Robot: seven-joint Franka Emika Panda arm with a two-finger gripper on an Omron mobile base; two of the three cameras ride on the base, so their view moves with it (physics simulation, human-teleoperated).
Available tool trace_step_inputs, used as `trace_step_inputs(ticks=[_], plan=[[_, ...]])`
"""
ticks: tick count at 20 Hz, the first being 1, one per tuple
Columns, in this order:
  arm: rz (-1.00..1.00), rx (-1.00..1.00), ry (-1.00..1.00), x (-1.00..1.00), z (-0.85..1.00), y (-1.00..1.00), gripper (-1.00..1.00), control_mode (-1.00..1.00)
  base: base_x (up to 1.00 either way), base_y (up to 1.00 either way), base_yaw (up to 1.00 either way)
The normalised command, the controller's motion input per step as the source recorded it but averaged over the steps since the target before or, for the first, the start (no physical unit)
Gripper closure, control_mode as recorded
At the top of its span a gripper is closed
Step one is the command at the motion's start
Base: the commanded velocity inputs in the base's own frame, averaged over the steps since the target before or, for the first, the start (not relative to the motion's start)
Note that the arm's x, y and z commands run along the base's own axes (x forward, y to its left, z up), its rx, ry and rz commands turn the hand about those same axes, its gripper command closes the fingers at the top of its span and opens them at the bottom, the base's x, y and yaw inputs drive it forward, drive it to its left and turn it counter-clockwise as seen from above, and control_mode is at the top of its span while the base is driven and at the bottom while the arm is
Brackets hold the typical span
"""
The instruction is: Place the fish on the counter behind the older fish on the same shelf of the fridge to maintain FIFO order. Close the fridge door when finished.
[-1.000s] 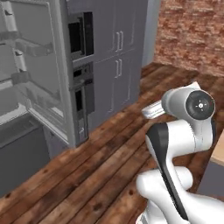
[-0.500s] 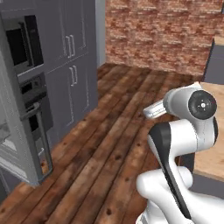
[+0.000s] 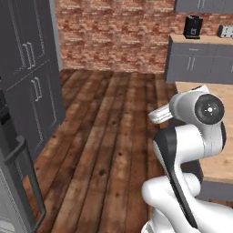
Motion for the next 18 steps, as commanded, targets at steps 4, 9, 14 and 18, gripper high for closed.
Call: trace_step_inputs(ticks=[4, 9, 14, 18], plan=[[0.00, 0.00, 0.00, 0.00, 0.00, 0.00, -1.00, 1.00, 0.51, 0.70, -0.28], [0.00, 0.00, 0.00, 0.00, 0.00, 0.00, -1.00, 1.00, 0.87, 0.29, -0.10], [0.00, 0.00, 0.00, 0.00, 0.00, 0.00, -1.00, 1.00, 1.00, -0.33, 0.03], [0.00, 0.00, 0.00, 0.00, 0.00, 0.00, -1.00, 1.00, 0.92, -0.03, 0.30]])
